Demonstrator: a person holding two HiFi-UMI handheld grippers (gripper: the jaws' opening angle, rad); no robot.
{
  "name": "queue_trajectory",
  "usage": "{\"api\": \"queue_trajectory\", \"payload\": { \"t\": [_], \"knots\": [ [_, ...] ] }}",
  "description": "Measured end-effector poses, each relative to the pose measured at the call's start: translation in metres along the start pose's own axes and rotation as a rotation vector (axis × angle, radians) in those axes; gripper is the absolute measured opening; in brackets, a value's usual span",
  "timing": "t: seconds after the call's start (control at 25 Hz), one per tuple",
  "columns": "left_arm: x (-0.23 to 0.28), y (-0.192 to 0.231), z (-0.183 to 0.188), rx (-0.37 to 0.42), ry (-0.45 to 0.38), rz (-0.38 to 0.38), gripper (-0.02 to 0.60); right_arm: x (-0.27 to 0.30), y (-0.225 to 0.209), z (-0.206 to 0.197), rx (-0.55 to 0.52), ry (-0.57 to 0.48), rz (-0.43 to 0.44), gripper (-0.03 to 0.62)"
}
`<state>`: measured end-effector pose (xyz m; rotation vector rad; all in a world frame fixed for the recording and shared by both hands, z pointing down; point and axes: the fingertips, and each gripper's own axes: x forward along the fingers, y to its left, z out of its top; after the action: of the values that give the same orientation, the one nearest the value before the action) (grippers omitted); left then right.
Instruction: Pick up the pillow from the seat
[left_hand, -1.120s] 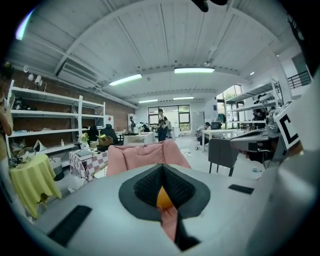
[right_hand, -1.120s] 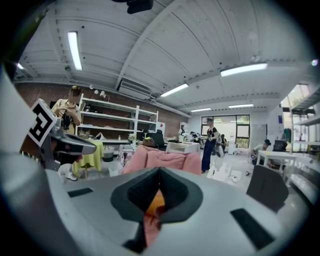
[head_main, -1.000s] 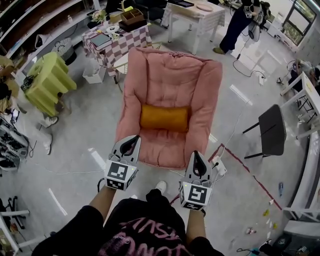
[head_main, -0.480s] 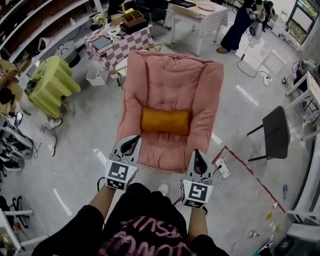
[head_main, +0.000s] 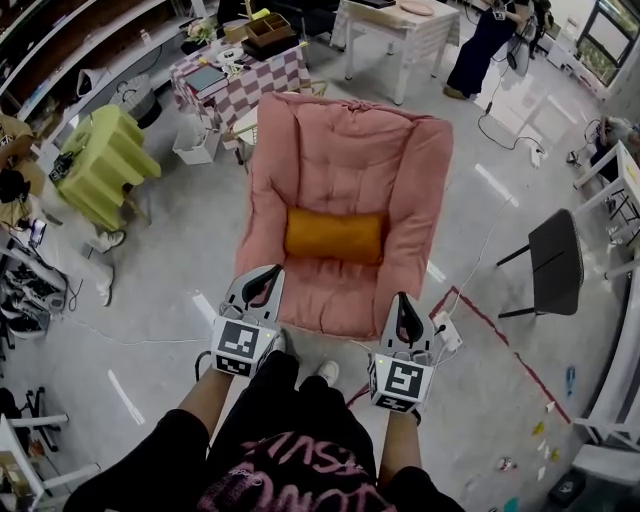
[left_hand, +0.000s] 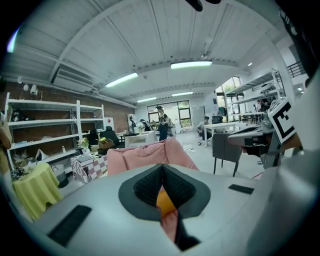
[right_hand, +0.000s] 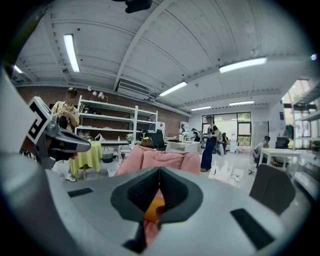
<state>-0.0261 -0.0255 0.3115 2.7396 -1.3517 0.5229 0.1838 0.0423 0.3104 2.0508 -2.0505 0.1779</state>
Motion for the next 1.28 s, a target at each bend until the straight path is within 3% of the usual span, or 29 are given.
{"api": "queue_trajectory", "payload": {
  "t": [0.2,0.4,0.6,0.92,1.28],
  "knots": [
    [0.006,0.004,-0.012,0.018,0.032,-0.012,0.009,0.008,-0.003,-0.008,0.032,0.041,-0.026,0.020],
    [0.016,0.017,-0.022,-0.010,0.046,-0.017,0.009,0.021,0.003,-0.011,0.022,0.057,-0.029,0.020],
    [0.031,0.026,-0.034,-0.037,0.062,-0.028,0.011,0.033,0.004,-0.018,0.076,0.065,-0.039,0.020],
    [0.054,0.043,-0.052,-0.033,0.095,-0.037,0.009,0.060,0.008,-0.031,0.064,0.109,-0.041,0.020],
    [0.080,0.061,-0.073,-0.082,0.114,-0.026,0.011,0.089,0.016,-0.048,0.046,0.150,-0.030,0.020]
  ]
}}
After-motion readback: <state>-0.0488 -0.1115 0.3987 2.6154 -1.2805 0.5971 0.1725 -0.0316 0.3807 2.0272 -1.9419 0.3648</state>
